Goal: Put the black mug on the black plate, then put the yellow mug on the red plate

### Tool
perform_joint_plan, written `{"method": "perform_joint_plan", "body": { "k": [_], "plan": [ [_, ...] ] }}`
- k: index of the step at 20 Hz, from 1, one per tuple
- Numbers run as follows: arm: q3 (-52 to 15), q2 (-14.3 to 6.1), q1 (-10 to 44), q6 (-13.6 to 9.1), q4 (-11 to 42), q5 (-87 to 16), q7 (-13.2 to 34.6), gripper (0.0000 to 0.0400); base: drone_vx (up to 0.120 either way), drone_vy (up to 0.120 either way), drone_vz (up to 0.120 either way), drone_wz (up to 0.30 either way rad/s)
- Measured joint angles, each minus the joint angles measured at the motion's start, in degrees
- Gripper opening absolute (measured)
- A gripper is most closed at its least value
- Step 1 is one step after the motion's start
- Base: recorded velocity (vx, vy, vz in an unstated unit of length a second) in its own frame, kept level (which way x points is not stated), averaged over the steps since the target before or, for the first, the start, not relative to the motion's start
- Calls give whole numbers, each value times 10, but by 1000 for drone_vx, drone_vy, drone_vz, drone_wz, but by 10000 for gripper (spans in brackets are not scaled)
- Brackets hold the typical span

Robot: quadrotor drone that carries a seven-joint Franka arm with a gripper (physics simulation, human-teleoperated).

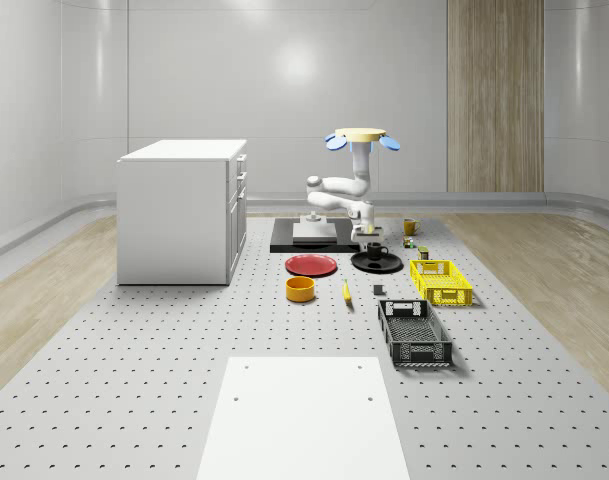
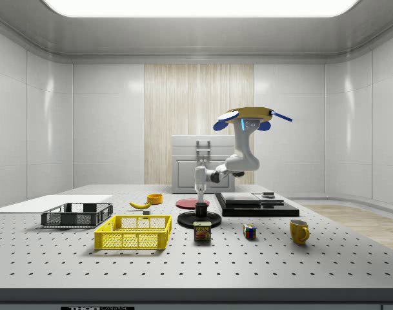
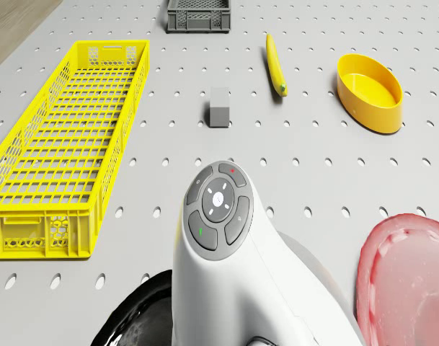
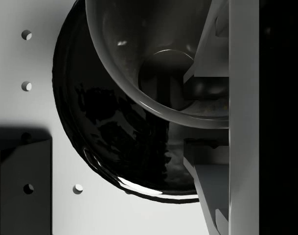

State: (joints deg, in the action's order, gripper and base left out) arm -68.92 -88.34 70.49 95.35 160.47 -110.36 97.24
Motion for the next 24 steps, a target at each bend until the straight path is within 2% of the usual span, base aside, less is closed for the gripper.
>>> {"method": "perform_joint_plan", "body": {
  "k": [3,4,6,7,8,9,14,16,21,24],
  "plan": [
    [21,2,4,8,-8,-19,0,110,0,0,0,0],
    [26,3,6,10,-10,-25,0,174,0,0,0,0],
    [33,5,4,13,-14,-31,-14,267,0,0,0,0],
    [41,-5,-2,58,-15,-36,8,295,0,0,0,0],
    [44,-37,15,89,-10,-33,44,318,0,0,0,0],
    [38,-47,20,91,-10,-25,44,336,0,0,0,0],
    [-3,-44,12,54,1,15,23,382,0,0,0,0],
    [-21,-43,8,41,6,32,18,389,0,0,0,0],
    [-63,-40,-1,18,16,71,11,397,0,0,-96,0],
    [-77,-38,-4,10,19,83,9,399,0,0,120,0]
  ]
}}
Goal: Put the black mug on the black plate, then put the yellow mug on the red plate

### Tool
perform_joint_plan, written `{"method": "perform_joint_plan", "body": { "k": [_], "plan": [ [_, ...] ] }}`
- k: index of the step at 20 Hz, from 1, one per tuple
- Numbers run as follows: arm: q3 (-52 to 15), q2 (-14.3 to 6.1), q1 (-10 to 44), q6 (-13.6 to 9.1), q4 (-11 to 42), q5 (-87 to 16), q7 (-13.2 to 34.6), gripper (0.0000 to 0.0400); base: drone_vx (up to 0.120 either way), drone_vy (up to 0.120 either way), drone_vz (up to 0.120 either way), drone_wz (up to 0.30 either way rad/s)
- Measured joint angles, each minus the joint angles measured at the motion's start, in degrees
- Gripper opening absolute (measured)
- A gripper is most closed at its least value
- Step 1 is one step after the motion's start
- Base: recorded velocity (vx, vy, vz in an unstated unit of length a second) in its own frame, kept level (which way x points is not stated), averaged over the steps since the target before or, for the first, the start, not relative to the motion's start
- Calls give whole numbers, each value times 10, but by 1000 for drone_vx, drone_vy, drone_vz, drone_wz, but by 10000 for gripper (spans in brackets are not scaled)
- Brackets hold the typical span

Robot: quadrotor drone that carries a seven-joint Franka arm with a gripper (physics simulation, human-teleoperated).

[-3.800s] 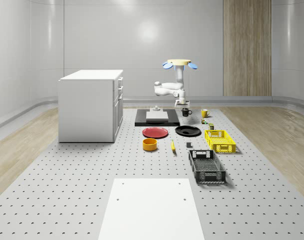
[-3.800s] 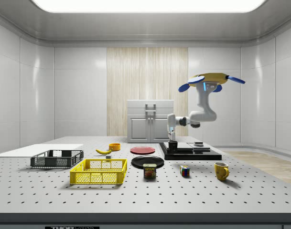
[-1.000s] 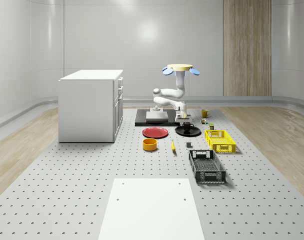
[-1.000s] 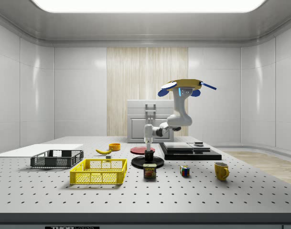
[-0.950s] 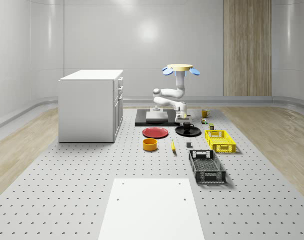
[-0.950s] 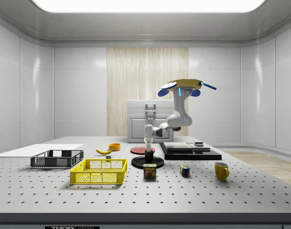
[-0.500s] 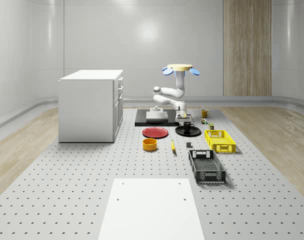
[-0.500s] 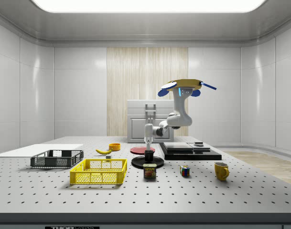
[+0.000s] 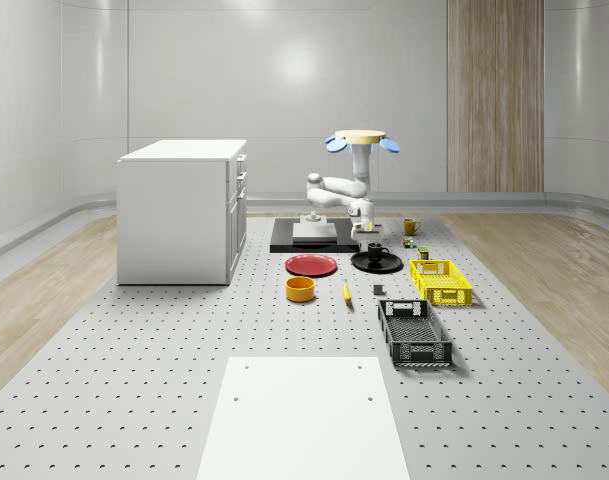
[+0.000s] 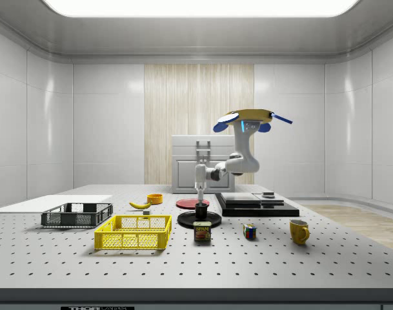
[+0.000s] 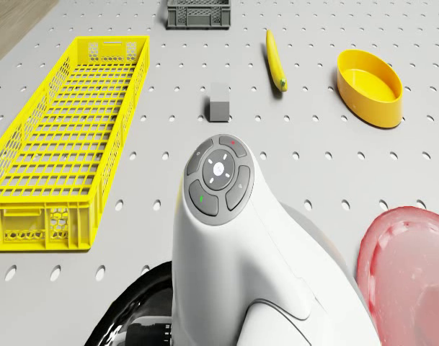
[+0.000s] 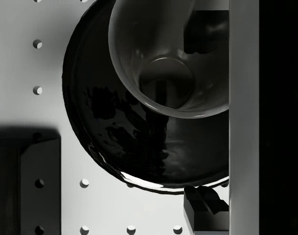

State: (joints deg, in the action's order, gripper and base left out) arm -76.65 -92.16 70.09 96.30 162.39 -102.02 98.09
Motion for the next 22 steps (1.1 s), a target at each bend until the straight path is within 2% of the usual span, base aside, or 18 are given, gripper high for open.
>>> {"method": "perform_joint_plan", "body": {
  "k": [13,17,20,22],
  "plan": [
    [-15,5,-3,-12,3,13,-3,400,0,0,117,0],
    [-16,6,-3,-13,3,13,-3,400,0,0,0,0],
    [-16,7,-3,-14,3,13,-3,400,13,120,0,0],
    [-16,8,-4,-15,3,13,-3,400,120,120,0,0]
  ]
}}
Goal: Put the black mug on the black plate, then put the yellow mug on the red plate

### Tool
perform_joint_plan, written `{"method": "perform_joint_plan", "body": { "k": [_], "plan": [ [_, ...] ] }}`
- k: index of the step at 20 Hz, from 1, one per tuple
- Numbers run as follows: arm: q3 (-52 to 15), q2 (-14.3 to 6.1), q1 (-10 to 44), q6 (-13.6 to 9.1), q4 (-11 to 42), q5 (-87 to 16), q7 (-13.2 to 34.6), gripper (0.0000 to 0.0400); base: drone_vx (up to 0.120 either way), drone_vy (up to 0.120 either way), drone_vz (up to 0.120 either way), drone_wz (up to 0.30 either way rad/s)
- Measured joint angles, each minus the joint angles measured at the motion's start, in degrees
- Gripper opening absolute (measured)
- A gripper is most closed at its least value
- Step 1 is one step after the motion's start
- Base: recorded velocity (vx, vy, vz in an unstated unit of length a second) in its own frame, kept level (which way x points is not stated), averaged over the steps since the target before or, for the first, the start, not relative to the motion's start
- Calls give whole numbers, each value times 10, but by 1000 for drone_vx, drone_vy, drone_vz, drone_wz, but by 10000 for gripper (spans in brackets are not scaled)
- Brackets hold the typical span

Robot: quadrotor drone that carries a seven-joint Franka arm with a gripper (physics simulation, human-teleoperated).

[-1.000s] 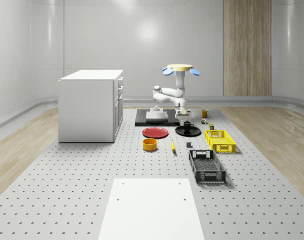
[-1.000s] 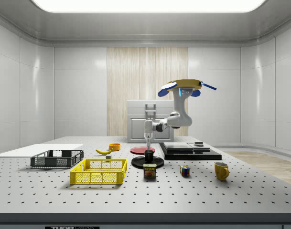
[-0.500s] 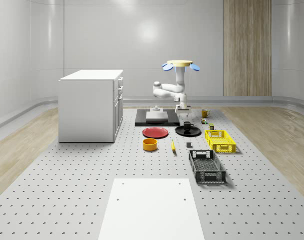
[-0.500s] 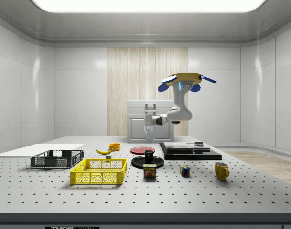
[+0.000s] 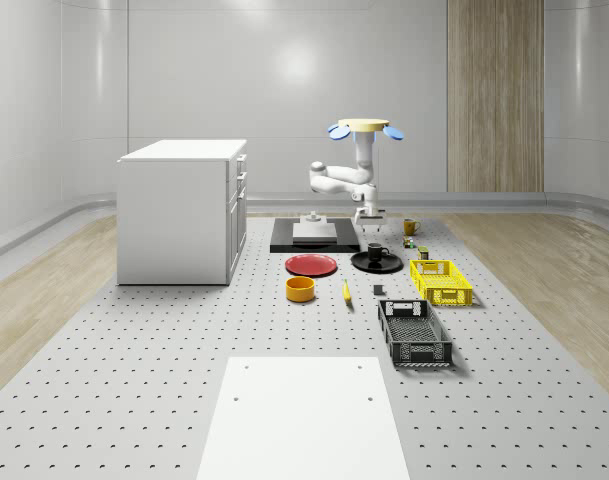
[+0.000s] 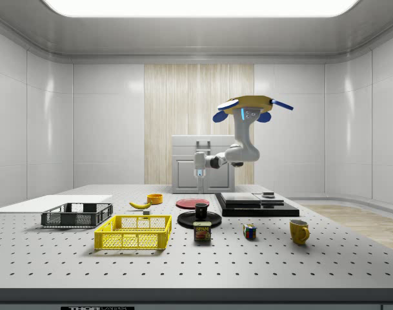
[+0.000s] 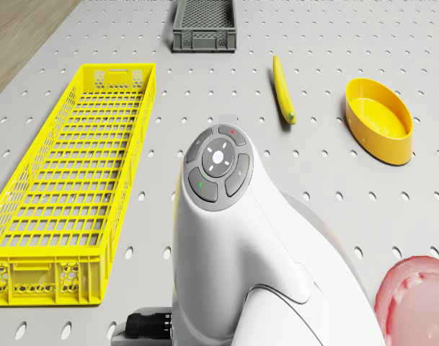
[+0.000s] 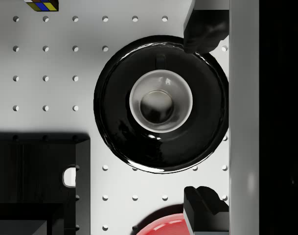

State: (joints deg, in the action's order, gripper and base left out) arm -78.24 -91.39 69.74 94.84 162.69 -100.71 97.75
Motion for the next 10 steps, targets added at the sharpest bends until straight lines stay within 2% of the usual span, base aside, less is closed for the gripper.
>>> {"method": "perform_joint_plan", "body": {
  "k": [3,4,10],
  "plan": [
    [0,1,0,-1,0,0,0,400,120,120,0,0],
    [0,1,0,-1,0,0,0,400,120,40,0,0],
    [0,2,0,-2,0,-1,0,400,0,0,0,0]
  ]
}}
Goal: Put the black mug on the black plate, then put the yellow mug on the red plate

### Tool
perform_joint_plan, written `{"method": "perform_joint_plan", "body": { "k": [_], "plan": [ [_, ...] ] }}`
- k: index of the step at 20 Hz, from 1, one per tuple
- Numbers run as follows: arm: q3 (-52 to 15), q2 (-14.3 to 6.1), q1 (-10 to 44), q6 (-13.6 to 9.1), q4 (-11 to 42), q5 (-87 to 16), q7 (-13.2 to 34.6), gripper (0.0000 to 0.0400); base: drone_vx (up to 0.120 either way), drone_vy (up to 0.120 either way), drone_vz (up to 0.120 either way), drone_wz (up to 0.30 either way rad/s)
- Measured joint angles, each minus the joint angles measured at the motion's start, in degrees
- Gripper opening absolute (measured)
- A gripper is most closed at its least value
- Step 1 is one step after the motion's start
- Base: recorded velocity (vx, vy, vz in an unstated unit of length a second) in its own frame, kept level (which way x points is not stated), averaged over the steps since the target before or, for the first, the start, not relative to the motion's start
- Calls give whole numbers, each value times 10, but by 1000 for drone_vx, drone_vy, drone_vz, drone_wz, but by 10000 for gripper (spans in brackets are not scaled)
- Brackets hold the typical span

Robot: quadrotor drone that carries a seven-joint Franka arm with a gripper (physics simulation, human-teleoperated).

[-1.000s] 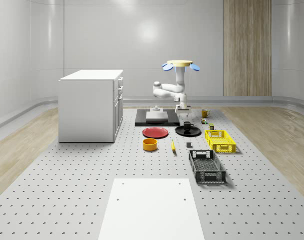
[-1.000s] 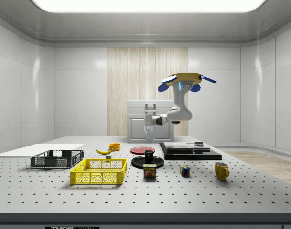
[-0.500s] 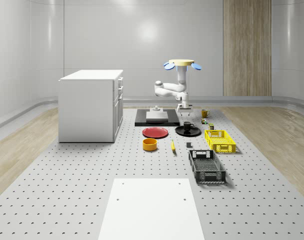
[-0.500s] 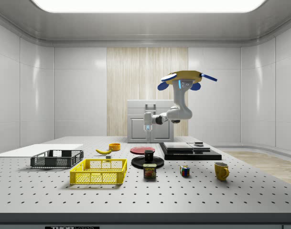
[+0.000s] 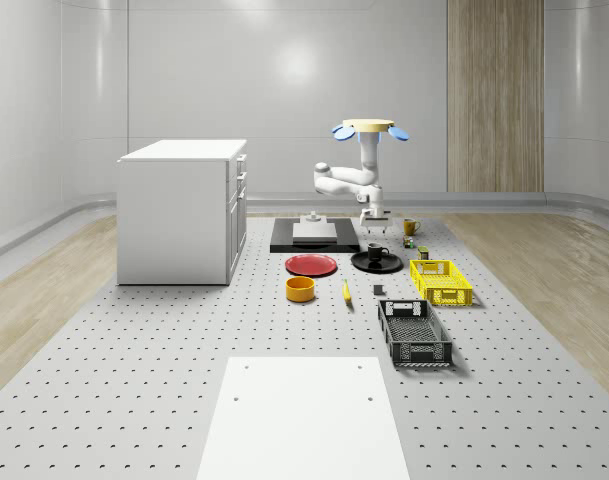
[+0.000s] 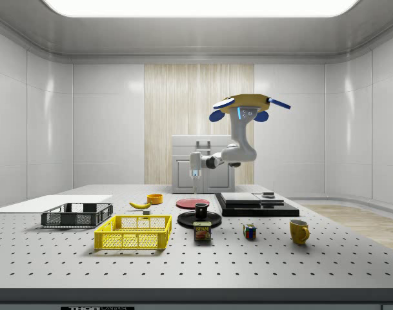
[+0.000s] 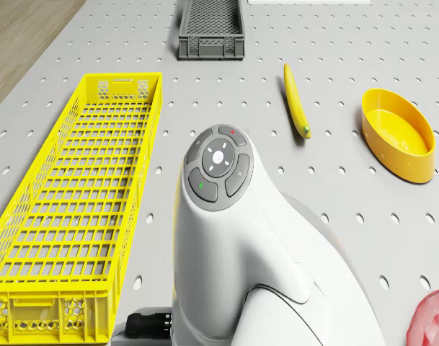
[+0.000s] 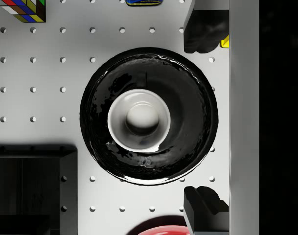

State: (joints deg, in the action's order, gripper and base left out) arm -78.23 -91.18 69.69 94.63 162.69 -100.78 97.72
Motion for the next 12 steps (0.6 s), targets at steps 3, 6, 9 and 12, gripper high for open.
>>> {"method": "perform_joint_plan", "body": {
  "k": [3,6,9,12],
  "plan": [
    [0,1,0,0,0,0,0,400,-120,120,0,0],
    [0,1,0,-1,0,0,0,400,-120,120,0,0],
    [0,1,0,-1,0,-1,0,400,-120,120,0,0],
    [0,2,0,-2,0,-1,0,400,-120,120,0,0]
  ]
}}
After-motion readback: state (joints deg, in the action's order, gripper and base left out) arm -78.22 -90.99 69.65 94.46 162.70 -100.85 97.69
